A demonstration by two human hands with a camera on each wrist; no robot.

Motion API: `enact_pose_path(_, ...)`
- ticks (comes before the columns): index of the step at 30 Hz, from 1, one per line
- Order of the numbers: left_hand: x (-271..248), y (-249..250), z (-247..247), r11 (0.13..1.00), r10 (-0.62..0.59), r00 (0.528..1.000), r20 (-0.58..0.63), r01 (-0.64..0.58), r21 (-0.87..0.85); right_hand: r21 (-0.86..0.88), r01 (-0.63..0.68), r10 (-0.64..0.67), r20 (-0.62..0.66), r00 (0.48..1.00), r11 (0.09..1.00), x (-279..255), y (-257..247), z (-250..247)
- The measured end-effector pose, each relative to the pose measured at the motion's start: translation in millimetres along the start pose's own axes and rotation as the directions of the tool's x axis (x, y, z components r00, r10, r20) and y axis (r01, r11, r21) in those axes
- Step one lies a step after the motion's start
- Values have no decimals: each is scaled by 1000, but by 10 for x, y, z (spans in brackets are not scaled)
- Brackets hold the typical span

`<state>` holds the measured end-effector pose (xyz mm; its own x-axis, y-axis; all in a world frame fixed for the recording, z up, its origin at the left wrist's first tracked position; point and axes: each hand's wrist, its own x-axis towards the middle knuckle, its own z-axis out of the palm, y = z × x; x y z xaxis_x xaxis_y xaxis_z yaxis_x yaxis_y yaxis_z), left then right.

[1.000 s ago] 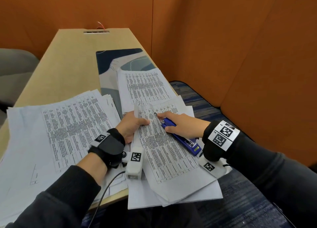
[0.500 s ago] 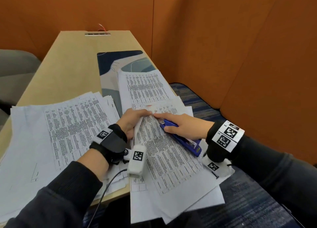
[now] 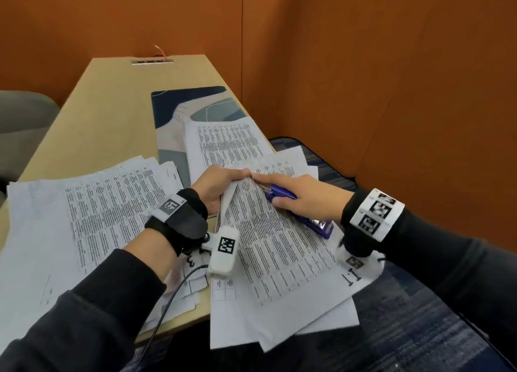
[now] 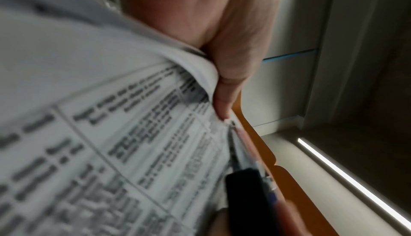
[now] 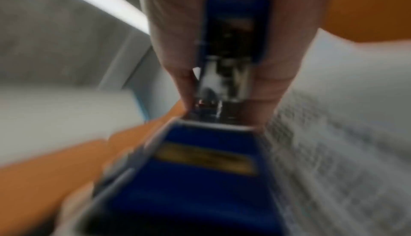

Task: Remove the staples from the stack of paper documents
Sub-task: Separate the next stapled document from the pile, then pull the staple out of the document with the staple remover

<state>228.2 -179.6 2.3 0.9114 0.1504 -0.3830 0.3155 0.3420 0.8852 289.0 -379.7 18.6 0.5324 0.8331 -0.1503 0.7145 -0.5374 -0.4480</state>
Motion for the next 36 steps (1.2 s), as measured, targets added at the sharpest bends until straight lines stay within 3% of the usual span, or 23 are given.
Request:
enact_pose_path(1,8,0,19,999,26,999,37,-25,-24,307,3,-14,35,999,952,-27,12,-7)
enact_pose_path(2,9,-8,41,998,41,997,73,-38,-48,579,-24,-13,60,998,815,-52,32,-14)
enact_pose_path(3,7,-27,66,997,45,994,99,-38,-66,783,-78,-3,101,995,617,-78,44,-21)
enact_pose_path(4,21,-50,88,997,41,994,103,-34,-73,883,-123,-1,138,990,453,-100,56,-32)
enact_pose_path(5,39,-63,102,997,35,996,88,-29,-73,907,-134,-3,148,989,399,-122,78,-59)
enact_pose_path(6,60,-63,108,997,30,998,57,-27,-66,879,-124,7,136,991,460,-145,109,-97)
enact_pose_path(8,119,-37,53,999,52,998,-45,-52,-3,729,-73,70,34,997,681,-189,214,-199)
enact_pose_path(11,180,56,-128,989,92,979,-182,-68,131,566,-131,232,-110,966,814,-254,535,-435)
enact_pose_path(13,146,88,-235,971,54,990,-133,-21,239,391,-248,331,-161,930,886,-297,902,-507)
enact_pose_path(14,123,94,-280,944,29,998,-62,-7,330,282,-325,371,-128,920,903,-314,1114,-486)
enact_pose_path(16,94,71,-373,861,-17,999,49,-11,508,48,-467,464,57,884,883,-351,1442,-342)
enact_pose_path(18,80,27,-417,801,-28,999,36,1,599,-149,-544,563,261,784,826,-376,1640,-47)
enact_pose_path(20,103,0,-411,813,50,998,-33,-22,582,-307,-560,639,376,671,769,-408,1720,263)
enact_pose_path(22,146,8,-415,871,168,973,-156,-73,485,-395,-586,707,415,573,707,-429,1812,501)
enact_pose_path(24,165,9,-417,913,218,946,-238,-111,394,-433,-636,769,385,511,639,-457,1871,607)
enact_pose_path(28,133,-91,-342,891,112,986,-124,-44,452,-428,-681,802,372,468,595,-456,1903,559)
enact_pose_path(31,135,-128,-326,897,260,945,-201,-159,413,-454,-675,809,413,419,581,-393,1937,501)
enact_pose_path(32,136,-119,-322,901,315,921,-230,-213,379,-462,-677,815,409,411,574,-380,1923,456)
enact_pose_path(33,126,-97,-314,897,366,894,-259,-265,353,-442,-685,812,384,440,580,-378,1914,379)
enact_pose_path(35,110,-57,-275,862,474,822,-316,-361,355,-271,-735,782,264,564,621,-393,1813,166)
enact_pose_path(36,110,-36,-248,832,531,776,-342,-401,383,-39,-764,755,189,628,644,-394,1767,54)
